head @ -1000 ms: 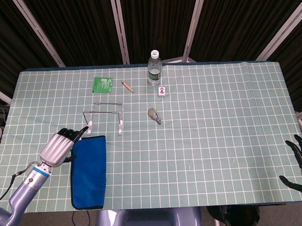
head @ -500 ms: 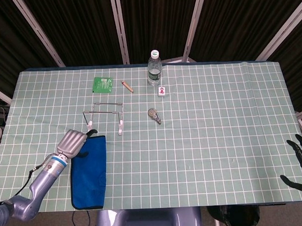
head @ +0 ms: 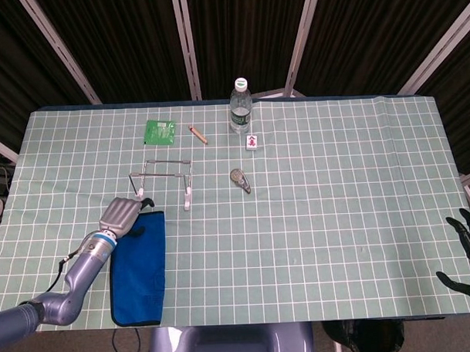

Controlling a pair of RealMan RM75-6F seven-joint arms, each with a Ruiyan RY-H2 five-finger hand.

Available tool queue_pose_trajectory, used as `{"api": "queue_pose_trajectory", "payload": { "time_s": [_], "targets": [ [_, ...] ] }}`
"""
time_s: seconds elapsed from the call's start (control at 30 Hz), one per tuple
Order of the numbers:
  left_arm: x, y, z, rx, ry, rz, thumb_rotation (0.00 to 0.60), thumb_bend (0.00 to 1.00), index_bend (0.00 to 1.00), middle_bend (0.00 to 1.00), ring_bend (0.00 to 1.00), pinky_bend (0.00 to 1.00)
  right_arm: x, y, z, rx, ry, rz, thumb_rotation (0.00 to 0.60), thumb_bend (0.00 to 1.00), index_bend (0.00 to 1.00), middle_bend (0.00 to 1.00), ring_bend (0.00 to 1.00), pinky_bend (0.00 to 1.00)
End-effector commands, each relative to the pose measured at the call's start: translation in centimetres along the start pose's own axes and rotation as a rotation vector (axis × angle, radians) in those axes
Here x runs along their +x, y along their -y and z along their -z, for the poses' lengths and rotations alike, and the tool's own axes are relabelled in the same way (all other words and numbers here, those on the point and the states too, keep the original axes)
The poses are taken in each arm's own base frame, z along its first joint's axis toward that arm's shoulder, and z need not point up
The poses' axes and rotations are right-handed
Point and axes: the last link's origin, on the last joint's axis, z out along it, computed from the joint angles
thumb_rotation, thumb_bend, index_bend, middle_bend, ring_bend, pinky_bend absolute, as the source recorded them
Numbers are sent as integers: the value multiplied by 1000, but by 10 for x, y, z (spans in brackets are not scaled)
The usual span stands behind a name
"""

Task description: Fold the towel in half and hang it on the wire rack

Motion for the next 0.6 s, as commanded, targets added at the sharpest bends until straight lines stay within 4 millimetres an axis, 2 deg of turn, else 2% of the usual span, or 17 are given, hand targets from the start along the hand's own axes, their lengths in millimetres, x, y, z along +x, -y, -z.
{"api": "queue_pose_trajectory", "payload": {
  "time_s": [0.03,0.47,0.6],
  "targets": [
    [-2,-2,-3,-1,6,9,600,363,300,967,957,1000,0,-1,0,-3,0,0,600,0,128,0,0,0],
    [-7,-3,-10,16,44,19,600,412,319,966,955,1000,-1,-2,-2,-11,2,-1,600,0,128,0,0,0],
    [-8,-3,-12,20,56,27,600,416,351,965,955,1000,-2,-2,-2,-12,7,2,600,0,125,0,0,0]
  ]
}}
